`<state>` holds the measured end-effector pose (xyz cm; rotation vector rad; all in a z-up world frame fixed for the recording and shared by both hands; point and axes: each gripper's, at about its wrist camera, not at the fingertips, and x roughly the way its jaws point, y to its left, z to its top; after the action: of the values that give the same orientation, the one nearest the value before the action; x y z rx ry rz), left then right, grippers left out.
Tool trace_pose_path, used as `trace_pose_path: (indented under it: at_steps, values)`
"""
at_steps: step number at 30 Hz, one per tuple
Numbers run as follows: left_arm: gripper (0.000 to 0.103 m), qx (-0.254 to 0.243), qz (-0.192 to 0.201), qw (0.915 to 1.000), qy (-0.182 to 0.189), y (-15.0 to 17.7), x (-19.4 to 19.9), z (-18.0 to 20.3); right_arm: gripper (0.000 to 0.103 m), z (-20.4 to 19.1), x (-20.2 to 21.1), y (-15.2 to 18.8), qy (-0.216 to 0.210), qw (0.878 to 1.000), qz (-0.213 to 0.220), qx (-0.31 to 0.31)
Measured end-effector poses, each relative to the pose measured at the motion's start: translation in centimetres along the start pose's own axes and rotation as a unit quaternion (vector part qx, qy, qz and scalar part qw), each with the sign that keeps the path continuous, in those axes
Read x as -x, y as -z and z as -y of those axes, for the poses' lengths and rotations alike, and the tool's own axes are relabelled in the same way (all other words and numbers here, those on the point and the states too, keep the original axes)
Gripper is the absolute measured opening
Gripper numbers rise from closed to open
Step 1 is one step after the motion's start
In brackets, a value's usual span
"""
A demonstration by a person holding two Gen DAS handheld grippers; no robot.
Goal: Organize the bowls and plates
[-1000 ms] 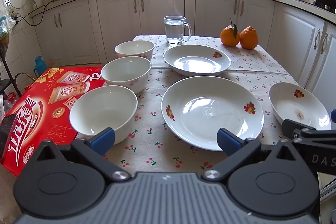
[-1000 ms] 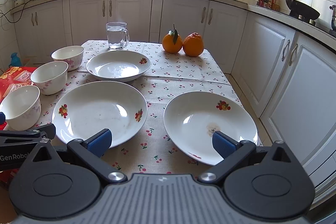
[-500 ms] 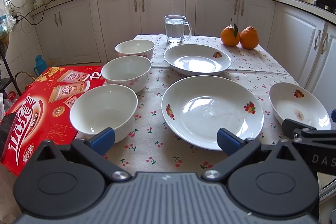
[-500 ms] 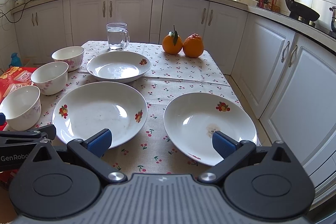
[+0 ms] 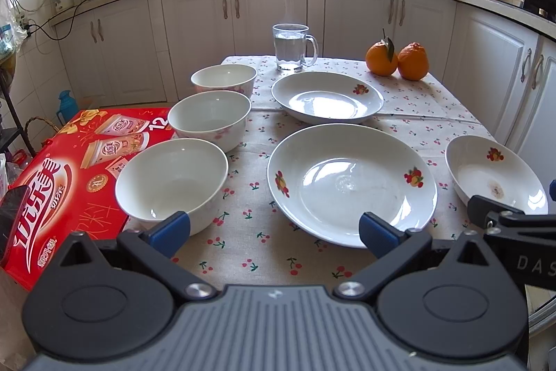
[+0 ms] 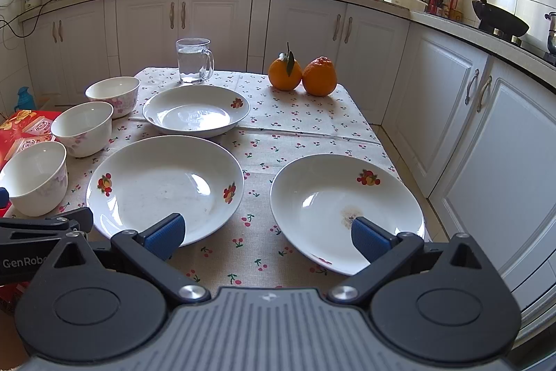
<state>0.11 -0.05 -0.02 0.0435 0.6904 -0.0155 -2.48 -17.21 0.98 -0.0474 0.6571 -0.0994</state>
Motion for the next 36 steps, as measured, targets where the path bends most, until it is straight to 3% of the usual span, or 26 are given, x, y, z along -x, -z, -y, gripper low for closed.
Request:
trace_pose_path:
  at_steps: [26, 36]
  values:
    - [0.102, -0.002, 0.000, 1.0000, 0.001, 0.0, -0.1, 0.0, 0.103, 0.0, 0.0, 0.0, 0.001, 1.000, 0.000, 0.000]
    - [0.102, -0.018, 0.014, 0.9995, 0.020, -1.0, -0.2, 0.5, 0.103, 0.6, 0.1, -0.6, -0.001, 1.000, 0.007, -0.001]
